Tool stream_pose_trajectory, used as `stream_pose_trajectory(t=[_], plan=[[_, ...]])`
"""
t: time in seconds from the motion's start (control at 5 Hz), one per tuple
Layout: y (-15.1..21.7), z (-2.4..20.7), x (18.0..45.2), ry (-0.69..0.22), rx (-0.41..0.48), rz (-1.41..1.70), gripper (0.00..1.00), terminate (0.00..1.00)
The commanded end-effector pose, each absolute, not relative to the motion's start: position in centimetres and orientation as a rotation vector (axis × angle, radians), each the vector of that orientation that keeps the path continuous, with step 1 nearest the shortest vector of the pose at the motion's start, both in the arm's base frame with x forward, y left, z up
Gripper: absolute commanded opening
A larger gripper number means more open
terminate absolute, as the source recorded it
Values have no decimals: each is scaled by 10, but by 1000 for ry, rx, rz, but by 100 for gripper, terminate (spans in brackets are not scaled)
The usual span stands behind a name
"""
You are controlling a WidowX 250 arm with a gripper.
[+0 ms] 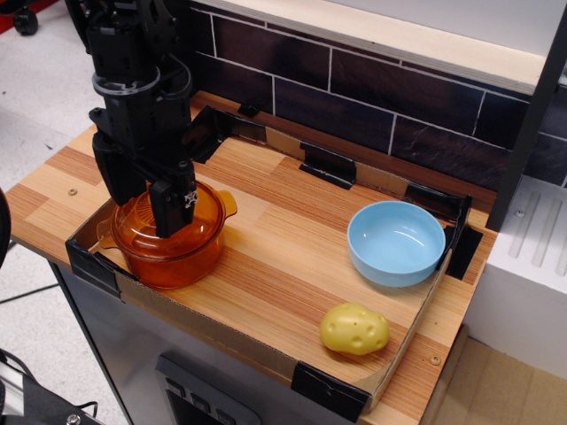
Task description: Take lid off pot
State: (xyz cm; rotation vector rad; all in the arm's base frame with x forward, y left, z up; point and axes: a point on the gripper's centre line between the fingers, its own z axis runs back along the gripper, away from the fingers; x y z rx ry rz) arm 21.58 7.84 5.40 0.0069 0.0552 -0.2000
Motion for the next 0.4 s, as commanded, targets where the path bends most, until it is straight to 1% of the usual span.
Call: stream_pose_trajectory(t=[0.0, 0.2], plan=[[78, 65, 225, 28, -2, -193, 100, 0], [75, 68, 226, 17, -2, -176, 100, 0]])
